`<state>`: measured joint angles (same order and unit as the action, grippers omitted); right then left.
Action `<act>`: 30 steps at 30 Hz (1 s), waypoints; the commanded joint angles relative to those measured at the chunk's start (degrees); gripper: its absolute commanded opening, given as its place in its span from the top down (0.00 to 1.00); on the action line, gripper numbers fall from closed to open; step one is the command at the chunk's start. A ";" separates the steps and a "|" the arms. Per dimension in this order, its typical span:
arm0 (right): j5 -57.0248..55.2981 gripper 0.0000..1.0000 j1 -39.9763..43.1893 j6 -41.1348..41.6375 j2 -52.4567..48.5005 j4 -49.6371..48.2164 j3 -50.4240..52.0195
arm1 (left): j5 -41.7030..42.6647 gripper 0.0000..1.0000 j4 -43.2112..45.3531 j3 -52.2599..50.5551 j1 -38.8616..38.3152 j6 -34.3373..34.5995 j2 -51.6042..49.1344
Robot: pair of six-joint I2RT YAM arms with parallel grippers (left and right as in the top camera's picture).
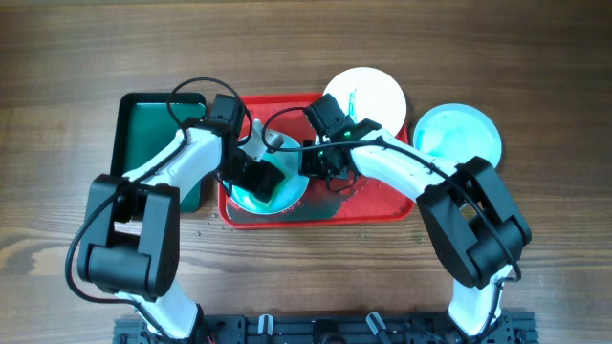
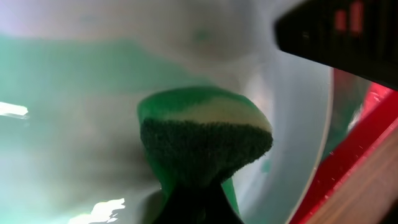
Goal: Clean dirty plates on tray and stack at the side
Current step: 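Scrub the held plate with the sponge in the left gripper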
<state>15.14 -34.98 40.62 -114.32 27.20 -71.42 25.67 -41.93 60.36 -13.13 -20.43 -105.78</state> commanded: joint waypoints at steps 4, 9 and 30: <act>1.07 0.96 -0.07 -0.07 -0.81 -0.81 -1.07 | -13.97 0.96 17.09 -1.42 -0.90 12.76 -1.81; 1.27 0.96 -0.02 -0.15 -0.81 -0.74 -1.07 | -31.58 0.96 26.27 -1.42 -0.90 26.12 -1.81; 1.44 0.96 0.04 -0.17 -0.81 -1.03 -1.07 | -4.24 0.96 21.92 -1.42 -1.01 23.52 -1.81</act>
<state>15.44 -34.76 40.66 -114.34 26.59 -71.42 34.52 -23.77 58.81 -14.13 -5.52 -107.26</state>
